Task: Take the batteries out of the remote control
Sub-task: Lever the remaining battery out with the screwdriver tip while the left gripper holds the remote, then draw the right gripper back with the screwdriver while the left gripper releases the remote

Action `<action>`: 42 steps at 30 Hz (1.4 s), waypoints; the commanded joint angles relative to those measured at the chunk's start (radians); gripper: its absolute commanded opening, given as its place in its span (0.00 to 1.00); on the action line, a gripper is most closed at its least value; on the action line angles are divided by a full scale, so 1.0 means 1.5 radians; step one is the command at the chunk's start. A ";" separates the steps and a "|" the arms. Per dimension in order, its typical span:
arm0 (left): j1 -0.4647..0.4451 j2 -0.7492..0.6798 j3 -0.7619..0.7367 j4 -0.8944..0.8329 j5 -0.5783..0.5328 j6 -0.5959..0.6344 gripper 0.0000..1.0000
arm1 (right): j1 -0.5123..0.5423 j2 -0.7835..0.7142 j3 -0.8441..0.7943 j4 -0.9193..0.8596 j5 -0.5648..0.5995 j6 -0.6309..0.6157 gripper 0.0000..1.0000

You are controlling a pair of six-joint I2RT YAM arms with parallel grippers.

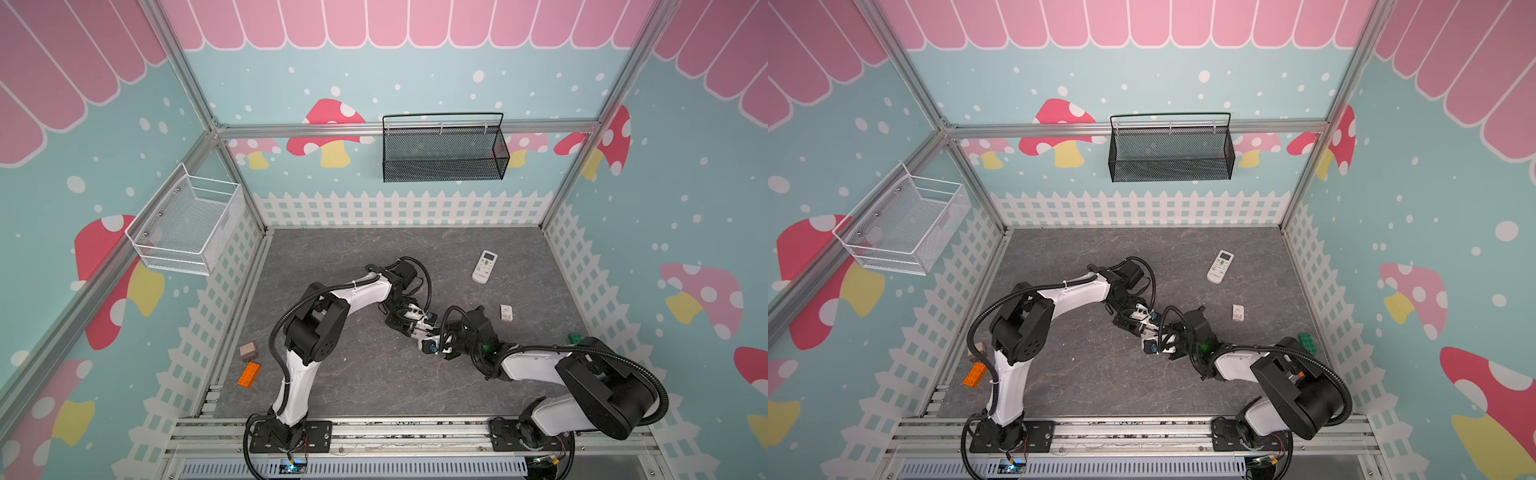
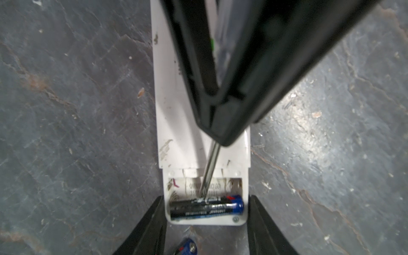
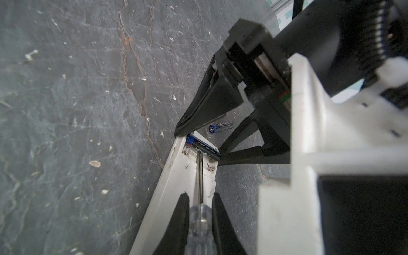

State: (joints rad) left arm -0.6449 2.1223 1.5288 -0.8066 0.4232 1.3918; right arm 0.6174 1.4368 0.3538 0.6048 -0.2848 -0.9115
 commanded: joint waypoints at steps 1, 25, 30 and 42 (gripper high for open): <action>-0.021 -0.003 0.002 -0.013 0.047 0.011 0.53 | 0.007 -0.013 -0.004 0.069 -0.021 0.008 0.00; 0.016 -0.090 -0.028 -0.018 0.007 0.000 0.81 | 0.008 -0.021 0.031 0.022 -0.039 0.026 0.00; 0.042 -0.114 -0.043 -0.019 -0.008 -0.019 0.81 | 0.006 -0.057 0.033 -0.001 0.008 0.048 0.00; 0.068 -0.174 -0.072 -0.018 -0.010 -0.067 0.84 | -0.042 -0.279 0.043 -0.175 0.116 0.464 0.00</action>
State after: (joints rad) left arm -0.5388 1.8679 1.4181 -0.8173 0.4030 1.2972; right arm 0.5766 1.0645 0.3965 0.4267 -0.1738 -0.4652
